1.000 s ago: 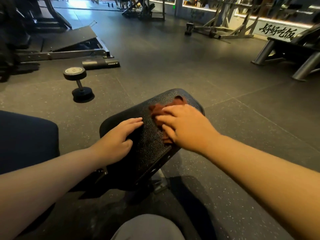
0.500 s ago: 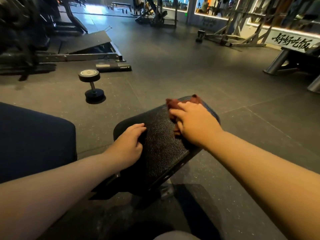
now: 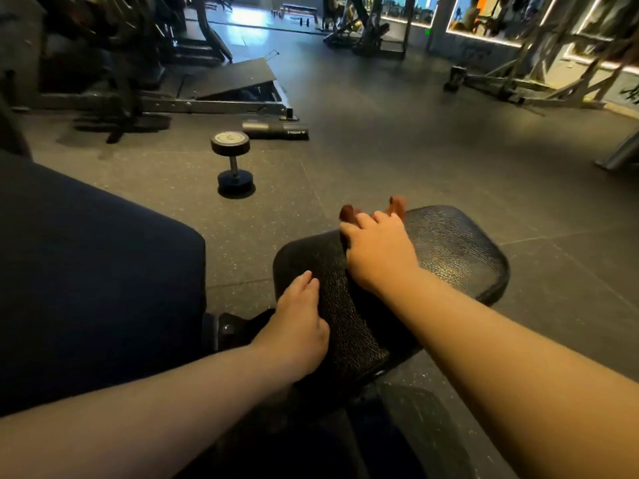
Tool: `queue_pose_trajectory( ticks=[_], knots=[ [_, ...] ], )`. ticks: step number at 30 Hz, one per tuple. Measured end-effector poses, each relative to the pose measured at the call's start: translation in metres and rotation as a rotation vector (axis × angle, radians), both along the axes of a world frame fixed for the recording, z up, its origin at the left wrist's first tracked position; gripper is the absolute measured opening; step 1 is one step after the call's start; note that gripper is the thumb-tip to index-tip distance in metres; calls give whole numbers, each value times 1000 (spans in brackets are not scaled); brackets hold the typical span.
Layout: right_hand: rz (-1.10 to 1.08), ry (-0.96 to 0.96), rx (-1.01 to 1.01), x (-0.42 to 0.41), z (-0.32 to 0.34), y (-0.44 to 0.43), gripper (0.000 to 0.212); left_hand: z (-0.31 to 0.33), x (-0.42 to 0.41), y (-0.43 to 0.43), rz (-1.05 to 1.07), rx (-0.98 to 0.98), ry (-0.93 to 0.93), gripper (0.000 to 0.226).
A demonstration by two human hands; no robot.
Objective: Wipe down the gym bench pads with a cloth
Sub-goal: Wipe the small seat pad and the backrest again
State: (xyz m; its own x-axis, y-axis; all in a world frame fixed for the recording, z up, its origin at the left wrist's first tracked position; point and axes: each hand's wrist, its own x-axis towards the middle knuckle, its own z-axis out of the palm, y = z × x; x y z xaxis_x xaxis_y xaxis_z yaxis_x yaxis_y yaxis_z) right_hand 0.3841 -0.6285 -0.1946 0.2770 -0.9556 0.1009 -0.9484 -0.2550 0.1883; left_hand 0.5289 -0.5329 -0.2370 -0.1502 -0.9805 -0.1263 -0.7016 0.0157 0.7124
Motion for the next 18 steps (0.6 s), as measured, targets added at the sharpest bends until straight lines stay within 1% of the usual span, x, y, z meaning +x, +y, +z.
queue_pose_trajectory(
  ticks=[3, 5, 6, 7, 10, 11, 13, 14, 15, 16, 18],
  knots=[
    [284, -31, 106, 52, -22, 13, 48, -2, 2, 14, 99, 14, 53, 66],
    [409, -22, 192, 58, -18, 5, 46, -6, 6, 18, 153, 10, 62, 62],
    [419, -15, 221, 54, -14, -4, 45, -9, 8, 18, 154, 14, 54, 62],
    [380, -10, 235, 47, -9, -13, 45, -10, 10, 18, 149, 16, 44, 61],
    [158, 32, 123, 37, -5, -27, 51, -11, 11, 17, 177, 4, 71, 59],
    [153, 59, 100, 44, -9, -21, 52, -11, 10, 16, 198, -6, 82, 58],
    [317, 69, 149, 62, -20, 2, 49, -13, 7, 16, 250, -24, 79, 54],
    [406, 32, 192, 63, -23, 14, 48, -16, 5, 16, 272, -31, 71, 52],
    [445, -14, 216, 56, -21, 22, 48, -17, 2, 18, 282, -40, 56, 50],
    [431, -54, 214, 42, -15, 24, 50, -19, 0, 19, 276, -50, 33, 50],
    [297, -79, 144, 6, -2, 19, 53, -23, -3, 20, 255, -81, -4, 50]
  ],
)
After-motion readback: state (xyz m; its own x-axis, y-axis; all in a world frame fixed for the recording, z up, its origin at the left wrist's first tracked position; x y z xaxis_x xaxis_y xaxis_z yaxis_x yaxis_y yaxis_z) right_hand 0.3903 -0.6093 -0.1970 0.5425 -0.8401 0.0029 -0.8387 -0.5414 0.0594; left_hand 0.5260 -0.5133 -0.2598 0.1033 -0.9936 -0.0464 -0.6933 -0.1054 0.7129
